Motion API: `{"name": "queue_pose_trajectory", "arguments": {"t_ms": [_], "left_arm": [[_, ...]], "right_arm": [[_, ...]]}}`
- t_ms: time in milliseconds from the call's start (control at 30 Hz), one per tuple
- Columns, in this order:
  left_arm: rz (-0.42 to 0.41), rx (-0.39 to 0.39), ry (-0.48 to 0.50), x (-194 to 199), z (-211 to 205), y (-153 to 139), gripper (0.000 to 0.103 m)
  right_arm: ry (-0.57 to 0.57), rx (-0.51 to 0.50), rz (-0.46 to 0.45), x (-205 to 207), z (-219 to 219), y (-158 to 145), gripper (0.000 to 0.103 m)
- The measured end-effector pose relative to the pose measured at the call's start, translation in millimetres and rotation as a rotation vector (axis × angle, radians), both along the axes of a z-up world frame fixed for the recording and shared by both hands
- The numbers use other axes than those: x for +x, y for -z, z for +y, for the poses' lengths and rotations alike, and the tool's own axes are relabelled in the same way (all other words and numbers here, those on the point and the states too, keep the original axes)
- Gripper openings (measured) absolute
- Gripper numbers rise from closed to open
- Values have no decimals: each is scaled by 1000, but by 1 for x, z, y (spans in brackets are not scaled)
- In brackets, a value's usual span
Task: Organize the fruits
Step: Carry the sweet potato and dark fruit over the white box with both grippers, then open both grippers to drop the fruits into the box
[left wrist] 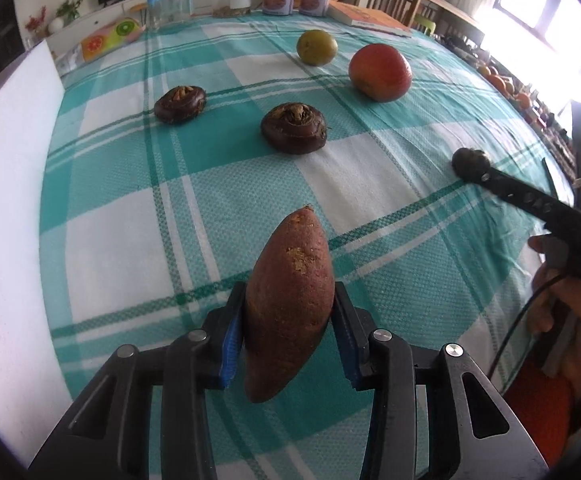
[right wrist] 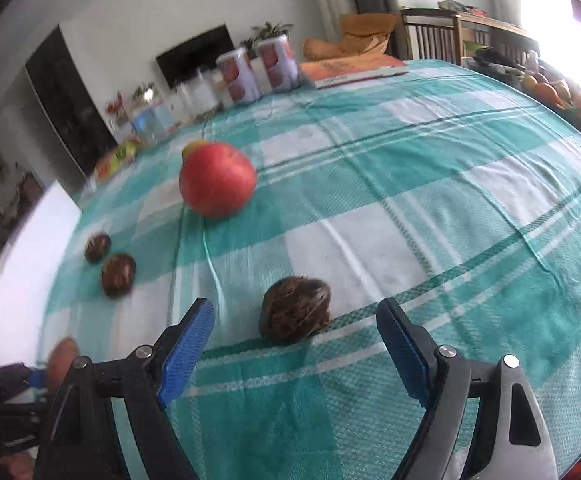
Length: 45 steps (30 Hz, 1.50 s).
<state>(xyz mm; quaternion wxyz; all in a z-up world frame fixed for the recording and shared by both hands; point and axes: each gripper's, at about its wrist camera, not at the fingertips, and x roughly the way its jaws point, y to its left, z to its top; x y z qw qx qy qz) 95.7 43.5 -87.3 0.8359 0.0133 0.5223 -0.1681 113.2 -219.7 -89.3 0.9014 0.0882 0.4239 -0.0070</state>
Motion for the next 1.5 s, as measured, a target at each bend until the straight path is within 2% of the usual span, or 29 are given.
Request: {"name": "queue_pose_trajectory", "arguments": {"t_ms": [67, 133, 267, 400, 467, 533, 633, 733, 833, 967, 1067, 1133, 1200, 1267, 1300, 1367, 1500], "left_arm": [[6, -58, -4, -12, 4, -7, 41], [-2, -100, 3, -24, 8, -17, 41], [-20, -214, -8, -45, 24, -45, 41], [-86, -331, -71, -59, 64, -89, 41], [-146, -355, -134, -64, 94, -111, 42], [-205, -344, -218, -68, 129, -128, 42], [-247, -263, -355, -68, 179, -132, 42], [-202, -215, -489, -65, 224, -111, 42], [-129, -165, -587, -67, 252, -83, 42], [-59, -148, -629, -73, 265, -56, 42], [-33, -128, -621, -70, 260, -48, 43], [-36, -110, -633, -69, 259, -47, 47], [-59, -86, -646, -69, 258, -52, 68], [-102, -54, -669, -69, 254, -60, 78], [-125, -42, -676, -70, 254, -63, 78], [-170, -23, -686, -70, 249, -70, 78], [-246, -41, -672, -68, 227, -85, 82]], "right_arm": [[-8, 33, -5, -1, -3, 0, 37], [26, 61, -25, -6, -13, -1, 37], [22, 195, -101, -19, -26, -13, 37], [-95, 239, -161, -29, -8, -30, 37], [-186, 253, -156, -34, 18, -39, 37], [-304, 268, -148, -41, 55, -48, 37], [-501, 304, -135, -50, 124, -70, 37], [-698, 308, -123, -61, 198, -93, 37], [-869, 299, -71, -72, 264, -104, 37], [-997, 198, -11, -83, 331, -99, 37], [-1023, 86, 17, -80, 367, -87, 38], [-1005, 12, 12, -75, 382, -81, 43], [-986, 10, -3, -72, 382, -84, 53], [-947, 50, -43, -70, 365, -92, 62], [-917, 52, -70, -70, 354, -96, 77], [-852, 27, -141, -71, 329, -104, 87], [-694, -3, -202, -57, 259, -100, 89]]}}
